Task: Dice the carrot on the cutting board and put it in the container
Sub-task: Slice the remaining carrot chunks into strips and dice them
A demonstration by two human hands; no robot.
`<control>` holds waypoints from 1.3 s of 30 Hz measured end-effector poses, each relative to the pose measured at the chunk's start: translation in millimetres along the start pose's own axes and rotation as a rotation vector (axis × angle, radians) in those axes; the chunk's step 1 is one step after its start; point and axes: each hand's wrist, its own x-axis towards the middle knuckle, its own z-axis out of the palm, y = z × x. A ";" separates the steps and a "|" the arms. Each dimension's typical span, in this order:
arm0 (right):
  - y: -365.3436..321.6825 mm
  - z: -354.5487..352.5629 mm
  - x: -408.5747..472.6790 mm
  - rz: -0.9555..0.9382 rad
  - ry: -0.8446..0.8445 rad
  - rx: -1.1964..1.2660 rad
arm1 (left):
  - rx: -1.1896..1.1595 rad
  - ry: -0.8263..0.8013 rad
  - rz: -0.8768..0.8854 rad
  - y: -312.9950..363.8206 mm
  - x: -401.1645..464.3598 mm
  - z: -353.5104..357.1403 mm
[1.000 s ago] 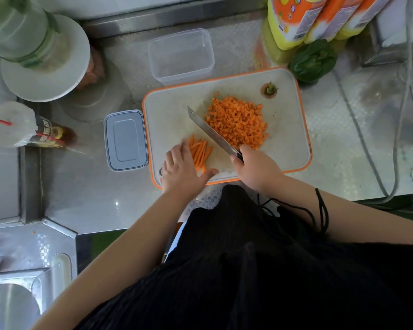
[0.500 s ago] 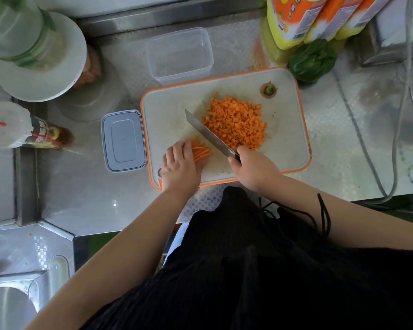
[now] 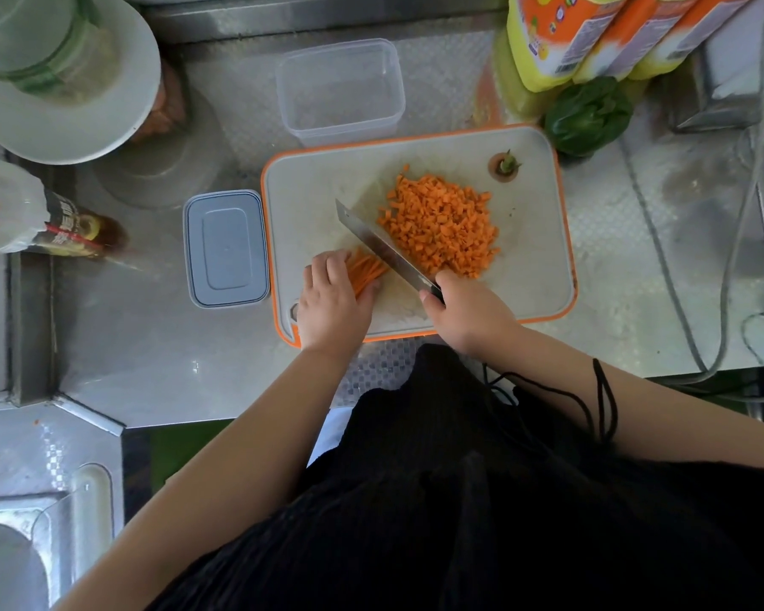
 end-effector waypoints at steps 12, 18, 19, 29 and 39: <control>-6.3 -1.4 -4.0 -0.130 0.015 -0.197 | -0.131 0.083 0.147 -13.5 -2.2 8.4; -18.5 -0.5 6.6 -0.067 0.004 -0.346 | -0.122 0.161 0.230 -17.1 -1.6 15.1; -20.5 0.5 10.6 -0.046 -0.016 -0.347 | -0.115 0.168 0.237 -17.3 -1.6 15.8; -13.9 -4.5 30.6 0.037 -0.034 -0.033 | -0.045 0.159 0.273 -16.1 -1.9 10.2; -14.6 -1.7 2.4 -0.101 -0.012 -0.252 | -0.080 0.023 0.246 -19.4 -2.4 0.4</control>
